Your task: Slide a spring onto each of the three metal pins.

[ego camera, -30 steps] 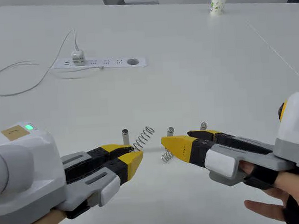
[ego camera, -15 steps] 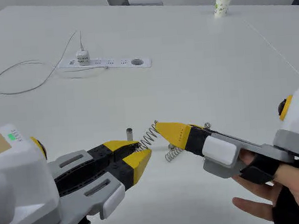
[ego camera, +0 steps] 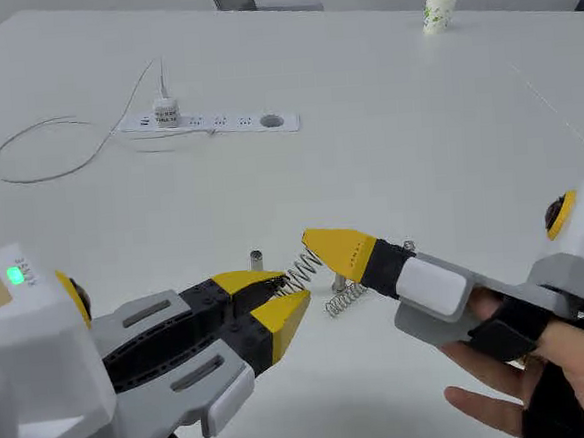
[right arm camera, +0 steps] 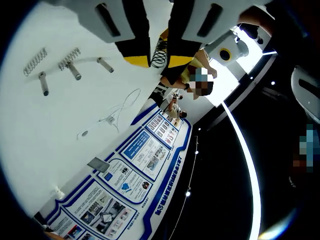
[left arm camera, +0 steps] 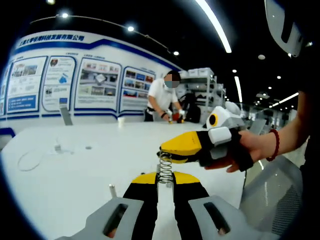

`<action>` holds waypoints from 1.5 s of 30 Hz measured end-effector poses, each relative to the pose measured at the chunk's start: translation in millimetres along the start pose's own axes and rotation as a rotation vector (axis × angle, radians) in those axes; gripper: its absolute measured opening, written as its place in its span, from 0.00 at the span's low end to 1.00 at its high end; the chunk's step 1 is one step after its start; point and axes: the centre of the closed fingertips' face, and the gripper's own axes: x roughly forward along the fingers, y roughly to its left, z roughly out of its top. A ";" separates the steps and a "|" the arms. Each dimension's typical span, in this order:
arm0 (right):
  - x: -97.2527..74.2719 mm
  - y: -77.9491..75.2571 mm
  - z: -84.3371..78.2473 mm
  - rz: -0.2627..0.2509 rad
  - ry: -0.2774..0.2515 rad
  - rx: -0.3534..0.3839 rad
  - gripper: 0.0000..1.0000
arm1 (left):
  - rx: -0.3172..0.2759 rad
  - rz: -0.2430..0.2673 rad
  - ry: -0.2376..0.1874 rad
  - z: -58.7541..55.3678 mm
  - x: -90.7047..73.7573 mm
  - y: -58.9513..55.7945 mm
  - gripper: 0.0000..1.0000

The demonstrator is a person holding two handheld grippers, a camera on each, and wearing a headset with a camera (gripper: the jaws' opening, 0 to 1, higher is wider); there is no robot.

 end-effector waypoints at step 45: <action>24.7 -19.8 -3.8 -0.136 0.130 -0.557 0.11 | 0.068 0.103 0.165 -37.9 -0.8 27.6 0.43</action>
